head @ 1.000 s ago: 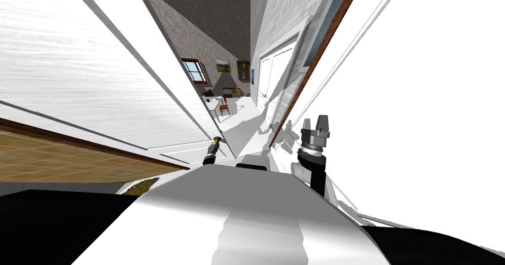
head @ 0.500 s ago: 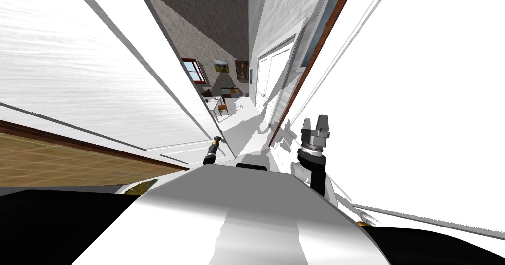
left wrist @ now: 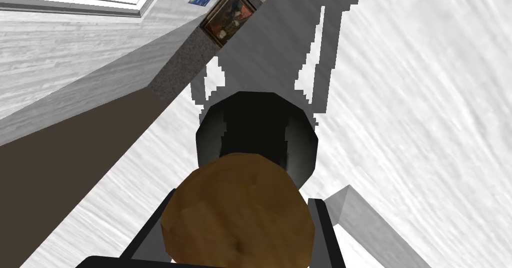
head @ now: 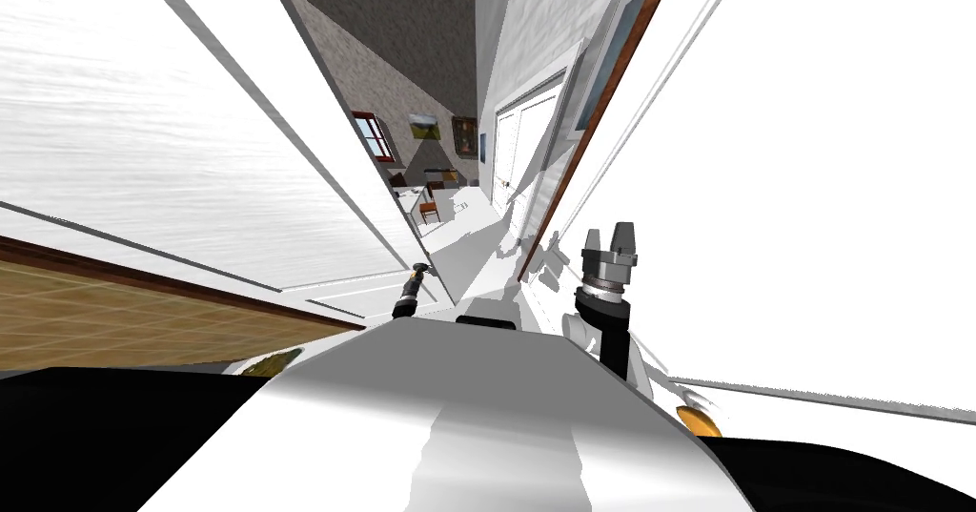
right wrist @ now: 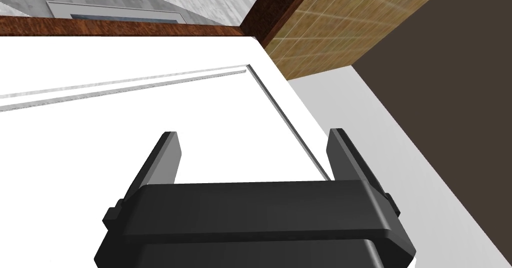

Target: Pull the door open

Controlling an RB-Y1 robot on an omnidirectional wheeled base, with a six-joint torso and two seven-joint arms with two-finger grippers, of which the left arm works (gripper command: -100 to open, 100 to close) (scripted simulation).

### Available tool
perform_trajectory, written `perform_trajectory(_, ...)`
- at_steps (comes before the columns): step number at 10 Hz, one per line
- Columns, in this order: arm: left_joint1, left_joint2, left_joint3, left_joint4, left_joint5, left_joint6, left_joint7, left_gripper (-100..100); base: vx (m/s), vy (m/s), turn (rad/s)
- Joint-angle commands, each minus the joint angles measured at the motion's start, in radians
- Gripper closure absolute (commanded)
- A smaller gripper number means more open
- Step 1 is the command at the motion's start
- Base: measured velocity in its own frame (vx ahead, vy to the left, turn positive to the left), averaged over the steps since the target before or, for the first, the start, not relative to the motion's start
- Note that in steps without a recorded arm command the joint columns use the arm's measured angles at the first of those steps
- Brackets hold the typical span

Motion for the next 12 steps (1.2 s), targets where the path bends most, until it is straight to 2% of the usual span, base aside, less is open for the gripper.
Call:
perform_trajectory(1,-0.004,-0.003,-0.007,0.007,0.006,-0.003,0.029,100,-0.03,0.005,-0.028)
perform_trajectory(3,-0.01,0.003,-0.019,0.013,0.037,-0.003,0.092,100,-0.052,0.013,-0.063)
perform_trajectory(4,-0.01,0.003,-0.019,0.013,0.037,-0.003,0.11,100,-0.045,0.015,-0.05)
perform_trajectory(5,-0.012,0.005,-0.026,0.016,0.052,-0.003,0.143,100,-0.04,0.018,-0.055)
perform_trajectory(6,-0.012,0.005,-0.026,0.016,0.052,-0.003,0.151,100,-0.031,0.01,-0.028)
perform_trajectory(7,-0.015,0.008,-0.032,0.02,0.068,-0.003,0.189,100,-0.041,0.003,-0.055)
perform_trajectory(8,-0.015,0.008,-0.032,0.02,0.068,-0.003,0.193,100,-0.035,0.006,-0.031)
perform_trajectory(10,-0.021,0.014,-0.045,0.026,0.1,-0.003,0.258,100,-0.05,0.015,-0.066)
perform_trajectory(11,-0.021,0.014,-0.045,0.026,0.1,-0.003,0.275,100,-0.049,0.015,-0.045)
perform_trajectory(12,-0.024,0.017,-0.052,0.03,0.116,-0.004,0.309,100,-0.05,0.005,-0.051)
